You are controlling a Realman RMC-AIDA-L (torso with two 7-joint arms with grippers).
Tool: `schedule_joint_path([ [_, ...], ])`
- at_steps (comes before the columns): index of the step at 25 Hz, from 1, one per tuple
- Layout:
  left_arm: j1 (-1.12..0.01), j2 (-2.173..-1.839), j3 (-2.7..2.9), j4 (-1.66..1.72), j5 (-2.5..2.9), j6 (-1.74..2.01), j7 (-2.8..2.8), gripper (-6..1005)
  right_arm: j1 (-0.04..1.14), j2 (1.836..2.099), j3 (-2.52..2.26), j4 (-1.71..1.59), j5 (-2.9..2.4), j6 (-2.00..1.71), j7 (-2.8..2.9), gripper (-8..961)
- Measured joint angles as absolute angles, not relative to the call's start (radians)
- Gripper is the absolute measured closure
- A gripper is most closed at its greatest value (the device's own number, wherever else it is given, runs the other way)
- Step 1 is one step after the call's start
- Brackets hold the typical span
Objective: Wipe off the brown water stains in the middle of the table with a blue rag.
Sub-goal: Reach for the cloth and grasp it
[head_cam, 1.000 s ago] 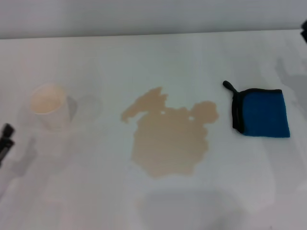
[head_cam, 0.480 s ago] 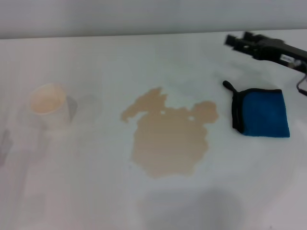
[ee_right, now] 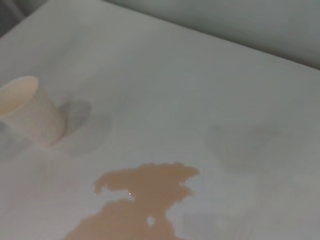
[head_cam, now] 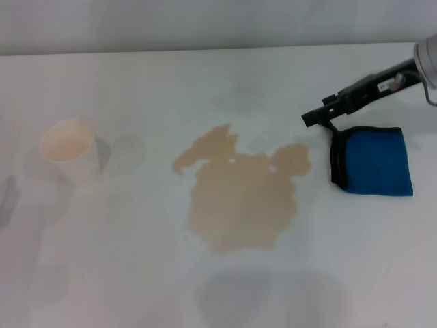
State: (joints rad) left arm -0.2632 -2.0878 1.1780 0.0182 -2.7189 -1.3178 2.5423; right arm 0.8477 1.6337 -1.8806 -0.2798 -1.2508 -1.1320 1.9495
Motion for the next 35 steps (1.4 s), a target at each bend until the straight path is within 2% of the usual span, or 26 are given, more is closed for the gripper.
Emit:
schedule_joint_path([
  [5, -0.273, -2.09, 1.178, 0.009, -2.724, -1.28, 2.537, 122, 0.93, 1.614, -1.883, -0.281, -1.396, -1.172, 2.048, 89],
  [10, -0.273, -2.089, 1.178, 0.007, -2.75, -1.276, 2.536, 122, 1.017, 1.619, -1.886, -0.286, -1.636, -1.249, 2.206, 90],
  [16, -0.275, -2.089, 1.178, 0.008, -2.757, -1.274, 2.536, 122, 1.099, 1.668, -1.883, -0.288, -1.858, -1.287, 2.329, 92],
  [22, -0.276, -2.089, 1.178, 0.008, -2.769, -1.274, 2.532, 122, 1.111, 1.751, -1.881, -0.286, -2.016, -1.223, 2.385, 93],
  [25, -0.278, -2.089, 1.178, 0.008, -2.778, -1.274, 2.517, 122, 1.096, 1.78, -1.88, -0.278, -2.044, -1.157, 2.387, 94],
  [30, -0.287, -2.089, 1.178, 0.01, -2.79, -1.273, 2.496, 122, 1.075, 1.79, -1.88, -0.277, -2.071, -1.114, 2.388, 96],
  [35, -0.299, -2.089, 1.178, 0.008, -2.802, -1.272, 2.495, 122, 1.055, 1.788, -1.881, -0.274, -2.079, -1.094, 2.389, 97],
])
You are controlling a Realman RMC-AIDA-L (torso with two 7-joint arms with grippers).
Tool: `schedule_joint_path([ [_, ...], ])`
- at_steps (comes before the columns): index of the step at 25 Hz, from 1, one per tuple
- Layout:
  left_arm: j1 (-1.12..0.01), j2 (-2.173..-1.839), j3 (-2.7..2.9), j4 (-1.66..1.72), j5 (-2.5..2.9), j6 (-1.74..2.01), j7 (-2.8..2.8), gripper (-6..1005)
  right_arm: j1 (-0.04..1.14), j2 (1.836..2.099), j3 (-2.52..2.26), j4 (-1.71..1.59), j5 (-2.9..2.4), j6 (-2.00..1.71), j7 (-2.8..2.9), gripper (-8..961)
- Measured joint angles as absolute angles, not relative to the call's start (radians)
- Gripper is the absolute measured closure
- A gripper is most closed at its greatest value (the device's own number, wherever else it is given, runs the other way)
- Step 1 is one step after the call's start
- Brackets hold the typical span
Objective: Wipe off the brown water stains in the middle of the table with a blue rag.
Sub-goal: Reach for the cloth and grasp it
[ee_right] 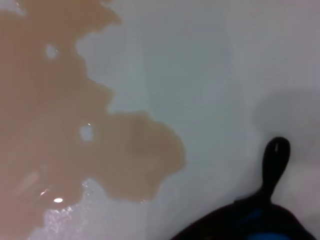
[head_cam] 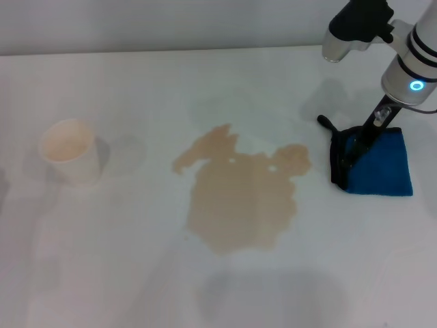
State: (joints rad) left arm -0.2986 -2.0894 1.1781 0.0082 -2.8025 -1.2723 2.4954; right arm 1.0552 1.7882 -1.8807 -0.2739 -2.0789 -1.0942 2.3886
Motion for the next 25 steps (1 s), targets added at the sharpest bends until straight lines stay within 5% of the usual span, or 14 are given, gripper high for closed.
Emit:
schedule_joint_path([
  [25, -0.326, -2.086, 1.178, 0.017, -2.819, -1.259, 2.493, 121, 1.071, 1.784, -1.87, -0.276, -2.155, -1.145, 2.392, 159],
])
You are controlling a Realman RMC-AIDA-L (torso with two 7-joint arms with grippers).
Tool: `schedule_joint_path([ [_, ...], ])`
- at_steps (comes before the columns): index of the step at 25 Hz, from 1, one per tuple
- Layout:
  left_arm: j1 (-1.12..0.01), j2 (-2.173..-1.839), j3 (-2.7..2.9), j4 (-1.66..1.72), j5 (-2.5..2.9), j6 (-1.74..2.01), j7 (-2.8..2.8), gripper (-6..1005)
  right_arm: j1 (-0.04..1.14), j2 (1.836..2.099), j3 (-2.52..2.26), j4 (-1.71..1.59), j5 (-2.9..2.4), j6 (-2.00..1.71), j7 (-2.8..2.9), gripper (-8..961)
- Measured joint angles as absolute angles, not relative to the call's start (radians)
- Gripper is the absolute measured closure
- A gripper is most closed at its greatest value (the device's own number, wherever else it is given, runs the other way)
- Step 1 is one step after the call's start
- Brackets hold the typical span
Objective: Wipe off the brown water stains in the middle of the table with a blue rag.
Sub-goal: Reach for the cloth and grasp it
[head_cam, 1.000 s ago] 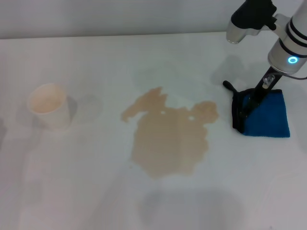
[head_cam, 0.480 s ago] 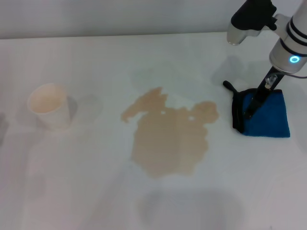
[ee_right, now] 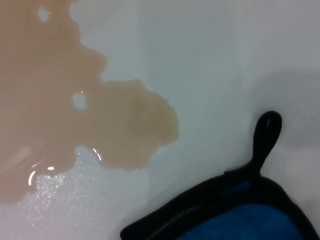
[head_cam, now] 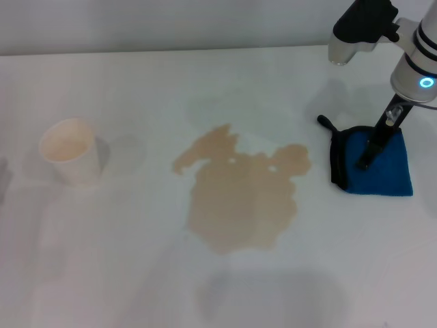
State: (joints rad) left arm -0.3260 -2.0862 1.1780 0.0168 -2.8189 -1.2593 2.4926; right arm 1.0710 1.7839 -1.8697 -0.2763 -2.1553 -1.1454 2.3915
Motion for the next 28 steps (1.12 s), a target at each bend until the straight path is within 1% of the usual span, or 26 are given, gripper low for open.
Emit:
schedule_joint_path([
  [10, -0.338, -2.085, 1.178, 0.017, -2.82, -1.259, 2.493, 121, 1.06, 1.804, -1.872, -0.273, -2.206, -1.129, 2.408, 189],
  [18, -0.339, -2.088, 1.178, 0.011, -2.82, -1.259, 2.493, 121, 1.047, 1.809, -1.869, -0.275, -2.208, -1.118, 2.408, 213],
  [23, -0.339, -2.089, 1.178, 0.01, -2.819, -1.26, 2.49, 121, 1.046, 1.812, -1.872, -0.275, -2.209, -1.116, 2.408, 245],
  [28, -0.339, -2.089, 1.178, 0.009, -2.819, -1.261, 2.482, 122, 1.046, 1.813, -1.874, -0.274, -2.208, -1.116, 2.409, 315],
])
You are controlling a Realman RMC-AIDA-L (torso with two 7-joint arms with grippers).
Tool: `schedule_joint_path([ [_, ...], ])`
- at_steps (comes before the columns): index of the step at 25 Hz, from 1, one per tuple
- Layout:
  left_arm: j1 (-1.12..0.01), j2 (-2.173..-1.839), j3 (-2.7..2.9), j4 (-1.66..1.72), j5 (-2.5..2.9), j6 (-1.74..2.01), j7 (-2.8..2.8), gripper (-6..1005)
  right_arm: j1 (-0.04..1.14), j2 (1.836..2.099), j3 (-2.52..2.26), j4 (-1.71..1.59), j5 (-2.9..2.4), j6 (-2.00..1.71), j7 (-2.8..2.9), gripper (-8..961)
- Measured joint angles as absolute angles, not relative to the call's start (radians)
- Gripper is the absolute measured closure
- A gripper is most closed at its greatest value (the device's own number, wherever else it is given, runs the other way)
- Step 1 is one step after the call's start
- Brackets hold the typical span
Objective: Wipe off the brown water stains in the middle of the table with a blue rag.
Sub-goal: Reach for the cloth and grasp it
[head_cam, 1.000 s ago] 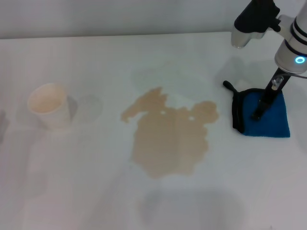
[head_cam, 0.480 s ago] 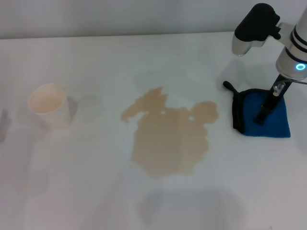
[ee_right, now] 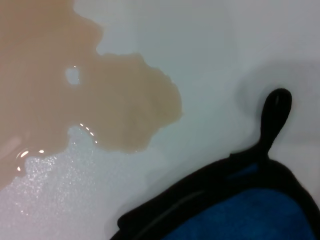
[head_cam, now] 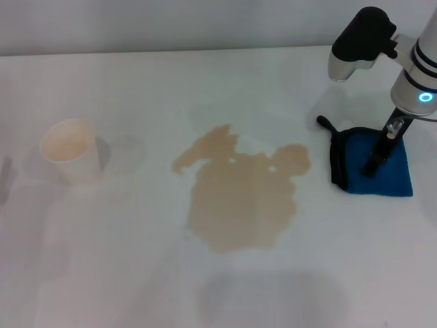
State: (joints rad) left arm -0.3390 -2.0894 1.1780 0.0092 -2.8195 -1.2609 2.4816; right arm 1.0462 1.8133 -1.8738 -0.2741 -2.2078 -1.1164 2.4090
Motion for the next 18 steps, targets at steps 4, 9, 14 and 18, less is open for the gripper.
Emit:
schedule_joint_path([
  [4, -0.339, -2.089, 1.178, 0.009, -2.819, -1.261, 2.481, 122, 1.049, 1.815, -1.874, -0.273, -2.211, -1.121, 2.41, 365],
  [9, -0.339, -2.089, 1.178, 0.01, -2.819, -1.261, 2.481, 123, 1.055, 1.819, -1.874, -0.274, -2.221, -1.13, 2.41, 409],
  [14, -0.339, -2.089, 1.178, 0.011, -2.819, -1.261, 2.481, 122, 1.055, 1.817, -1.872, -0.277, -2.223, -1.14, 2.41, 437],
  [18, -0.339, -2.089, 1.178, 0.01, -2.819, -1.262, 2.48, 122, 1.058, 1.812, -1.87, -0.284, -2.224, -1.153, 2.41, 459],
])
